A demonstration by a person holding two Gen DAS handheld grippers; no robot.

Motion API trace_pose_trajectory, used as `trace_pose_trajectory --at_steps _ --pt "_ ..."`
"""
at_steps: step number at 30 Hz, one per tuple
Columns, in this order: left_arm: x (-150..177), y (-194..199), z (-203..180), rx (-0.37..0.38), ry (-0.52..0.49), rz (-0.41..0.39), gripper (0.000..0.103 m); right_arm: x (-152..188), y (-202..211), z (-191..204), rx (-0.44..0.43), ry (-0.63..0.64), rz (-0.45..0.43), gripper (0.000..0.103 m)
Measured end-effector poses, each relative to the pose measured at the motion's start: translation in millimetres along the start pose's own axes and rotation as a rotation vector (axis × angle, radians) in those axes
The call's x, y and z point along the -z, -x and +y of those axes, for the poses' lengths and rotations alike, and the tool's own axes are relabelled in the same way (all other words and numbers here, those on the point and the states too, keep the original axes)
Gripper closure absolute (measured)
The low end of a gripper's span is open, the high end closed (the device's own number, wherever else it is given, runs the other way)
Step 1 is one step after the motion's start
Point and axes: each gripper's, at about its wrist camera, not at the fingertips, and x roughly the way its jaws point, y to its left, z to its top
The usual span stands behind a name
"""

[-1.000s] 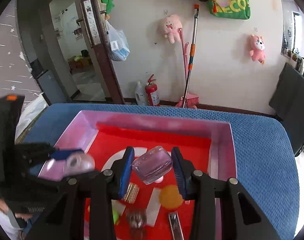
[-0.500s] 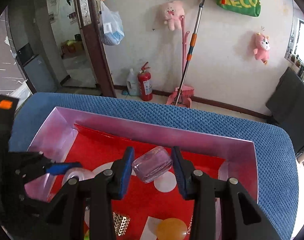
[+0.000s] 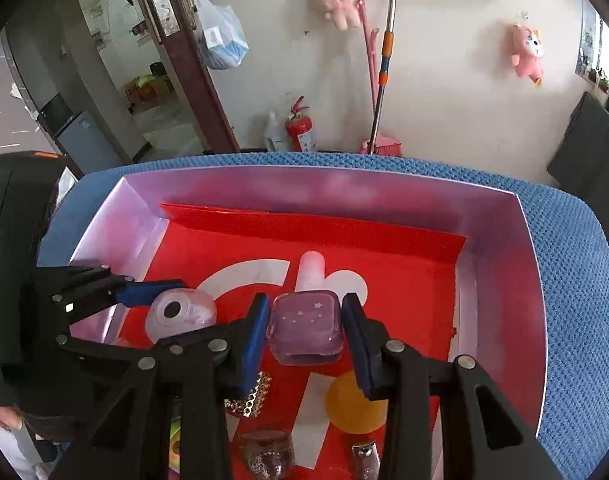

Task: Organize rigid objects
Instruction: 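Lower the compact and nail polish onto the red mat and open both tools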

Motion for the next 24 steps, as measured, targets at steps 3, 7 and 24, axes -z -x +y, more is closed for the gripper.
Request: trace_pose_trajectory --at_steps 3,7,24 --pt "-2.2 -1.6 2.2 -0.001 -0.012 0.008 0.049 -0.6 -4.3 -1.5 -0.013 -0.018 0.012 0.064" --pt "-1.7 -2.6 0.9 -0.013 -0.035 0.008 0.049 0.0 -10.9 -4.9 -0.006 -0.026 0.041 0.064" --pt "-1.1 -3.8 -14.1 -0.067 -0.071 -0.01 0.048 -2.2 -24.0 -14.5 -0.015 -0.068 0.124 0.064"
